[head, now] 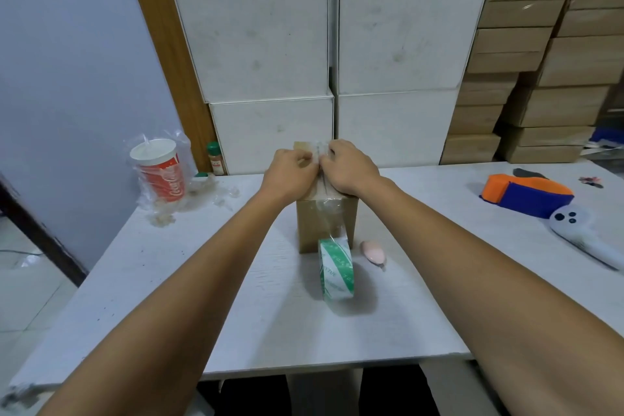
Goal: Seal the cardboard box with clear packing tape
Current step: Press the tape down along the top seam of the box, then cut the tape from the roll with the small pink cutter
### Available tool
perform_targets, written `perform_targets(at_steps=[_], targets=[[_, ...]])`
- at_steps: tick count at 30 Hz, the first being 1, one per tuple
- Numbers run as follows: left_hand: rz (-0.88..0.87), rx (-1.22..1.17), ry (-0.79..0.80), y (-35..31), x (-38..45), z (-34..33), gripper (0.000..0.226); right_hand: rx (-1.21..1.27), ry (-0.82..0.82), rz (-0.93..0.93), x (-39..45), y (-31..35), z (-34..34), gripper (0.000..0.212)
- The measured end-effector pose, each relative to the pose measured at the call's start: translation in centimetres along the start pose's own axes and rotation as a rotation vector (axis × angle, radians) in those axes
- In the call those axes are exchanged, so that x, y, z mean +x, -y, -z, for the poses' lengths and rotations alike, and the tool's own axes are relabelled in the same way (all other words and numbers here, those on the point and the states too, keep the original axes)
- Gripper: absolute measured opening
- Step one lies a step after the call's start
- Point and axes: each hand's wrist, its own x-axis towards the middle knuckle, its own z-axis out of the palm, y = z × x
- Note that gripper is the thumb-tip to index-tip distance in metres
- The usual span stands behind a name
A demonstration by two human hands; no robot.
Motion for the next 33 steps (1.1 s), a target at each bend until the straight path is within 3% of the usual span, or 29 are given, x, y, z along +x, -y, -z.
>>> perform_targets(at_steps=[9,15,18,21,23,25,29,33], targets=[[0.013,-0.025,-0.023,-0.1,-0.1,-0.6,0.045,0.138,-0.032,-0.003,-1.2,-0.3,0.3,0.026],[0.016,-0.013,-0.057,-0.1,-0.5,-0.5,0.04,0.372,-0.09,-0.124,-6.4,-2.6,1.3,0.038],[0.014,-0.093,-0.227,-0.1,-2.0,0.0,0.036,0.283,-0.121,-0.137,-9.3,-5.2,0.3,0.04],[0.063,-0.366,-0.454,-0.1,-6.4,0.2,0.024,0.12,-0.101,-0.116,-13.0,-8.0,-1.5,0.042],[0.146,-0.53,-0.522,0.3,-10.3,-0.5,0.014,-0.025,-0.051,-0.093,-15.1,-9.3,-2.7,0.042],[0.206,-0.604,-0.432,1.0,-13.4,-1.8,0.014,-0.146,-0.044,-0.03,-16.1,-9.9,-3.6,0.036],[0.298,-0.609,-0.164,1.9,-15.9,-4.4,0.03,-0.037,-0.107,-0.025,-15.7,-9.6,-4.0,0.019],[0.299,-0.6,-0.108,1.5,-15.8,-4.7,0.03,-0.024,-0.106,-0.053,-15.3,-8.8,-4.2,0.022]])
